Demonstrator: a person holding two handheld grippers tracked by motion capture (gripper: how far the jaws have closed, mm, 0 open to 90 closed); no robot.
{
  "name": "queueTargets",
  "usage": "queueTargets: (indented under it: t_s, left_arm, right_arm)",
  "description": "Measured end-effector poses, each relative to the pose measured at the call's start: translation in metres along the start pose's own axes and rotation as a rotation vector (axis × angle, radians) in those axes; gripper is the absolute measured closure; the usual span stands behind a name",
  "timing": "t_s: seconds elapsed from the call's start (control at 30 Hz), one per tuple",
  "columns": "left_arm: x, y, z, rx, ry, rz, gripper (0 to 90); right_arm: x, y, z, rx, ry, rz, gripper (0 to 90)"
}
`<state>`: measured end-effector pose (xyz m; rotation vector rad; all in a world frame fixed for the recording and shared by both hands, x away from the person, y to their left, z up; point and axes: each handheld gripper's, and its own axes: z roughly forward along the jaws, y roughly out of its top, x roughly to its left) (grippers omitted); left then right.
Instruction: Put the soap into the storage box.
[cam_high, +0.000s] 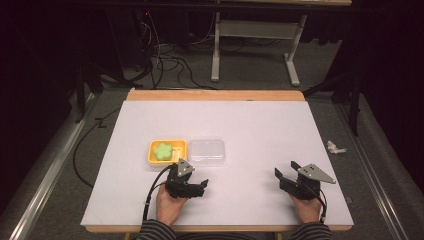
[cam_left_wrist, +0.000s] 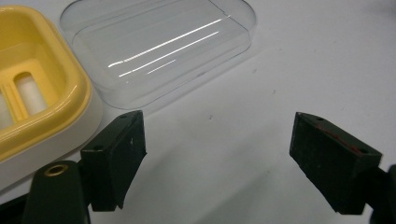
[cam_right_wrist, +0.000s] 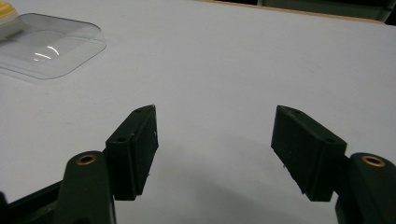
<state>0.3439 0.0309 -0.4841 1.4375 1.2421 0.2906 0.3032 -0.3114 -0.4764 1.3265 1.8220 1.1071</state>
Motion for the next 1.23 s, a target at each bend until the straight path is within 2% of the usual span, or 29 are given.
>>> queueTargets:
  t_s: [0.4, 0.7, 0.9, 1.23]
  left_arm:
    - [0.003, -0.006, 0.003, -0.011, 0.014, 0.003, 19.0]
    - [0.001, -0.009, 0.004, -0.018, 0.023, 0.026, 18.9]
    - [0.000, -0.011, 0.003, -0.049, 0.035, 0.043, 18.9]
    - [0.000, -0.011, 0.003, -0.042, 0.035, 0.047, 18.8]
  right_arm:
    - [0.000, 0.000, 0.000, 0.000, -0.001, -0.002, 32.1]
    - [0.000, 0.000, 0.000, 0.001, 0.000, 0.000, 32.1]
    - [0.000, 0.000, 0.000, 0.002, 0.000, -0.003, 32.2]
    - [0.000, 0.000, 0.000, 0.004, -0.002, -0.003, 32.1]
